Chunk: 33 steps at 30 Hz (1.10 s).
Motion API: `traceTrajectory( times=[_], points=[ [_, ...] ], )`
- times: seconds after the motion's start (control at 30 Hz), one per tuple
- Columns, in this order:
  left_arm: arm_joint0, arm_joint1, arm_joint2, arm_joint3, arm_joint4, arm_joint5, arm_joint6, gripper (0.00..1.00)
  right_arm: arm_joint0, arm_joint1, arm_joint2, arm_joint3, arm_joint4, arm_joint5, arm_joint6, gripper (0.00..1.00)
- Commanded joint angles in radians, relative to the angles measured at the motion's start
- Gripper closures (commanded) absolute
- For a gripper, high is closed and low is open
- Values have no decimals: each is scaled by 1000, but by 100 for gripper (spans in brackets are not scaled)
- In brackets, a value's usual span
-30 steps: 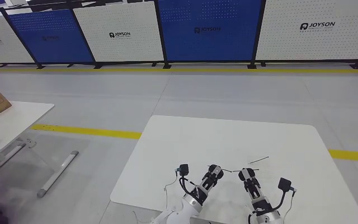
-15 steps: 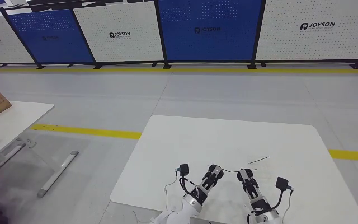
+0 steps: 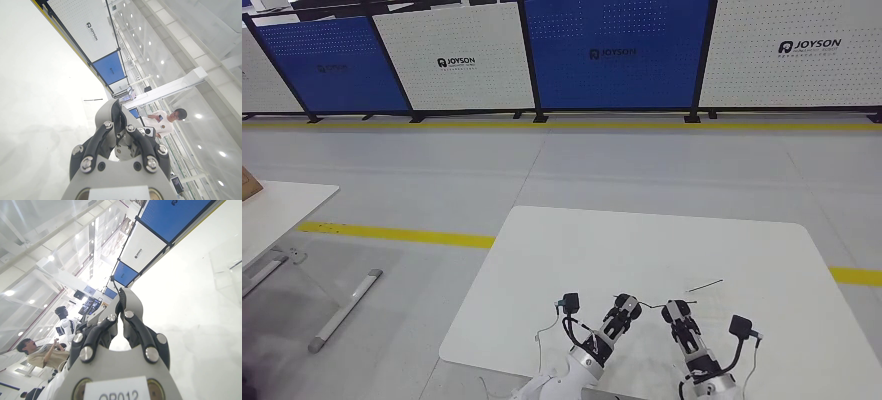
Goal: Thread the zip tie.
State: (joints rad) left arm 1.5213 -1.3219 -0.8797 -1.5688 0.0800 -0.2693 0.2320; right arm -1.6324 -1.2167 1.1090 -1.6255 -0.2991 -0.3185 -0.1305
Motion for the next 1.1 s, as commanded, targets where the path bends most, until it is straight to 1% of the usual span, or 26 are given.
traceTrajectory(
  times=[0.0, 0.17, 0.3, 0.33, 1.07],
  points=[
    [4, -2, -1, -7, -53, 0, -11, 100, 0, -2, -2, -1, -4, 1, -2, 100],
    [15, -4, -11, -13, -153, -4, -45, 100, -2, -6, -4, -6, -16, 5, -8, 100],
    [15, -4, -26, -12, -229, 13, -87, 100, -5, -9, -4, -9, -26, 12, -14, 100],
    [13, -4, -31, -12, -237, 16, -92, 100, -6, -9, -3, -10, -28, 15, -14, 100],
    [12, -4, -33, -12, -236, 18, -90, 100, -6, -10, -2, -10, -30, 20, -14, 100]
  ],
)
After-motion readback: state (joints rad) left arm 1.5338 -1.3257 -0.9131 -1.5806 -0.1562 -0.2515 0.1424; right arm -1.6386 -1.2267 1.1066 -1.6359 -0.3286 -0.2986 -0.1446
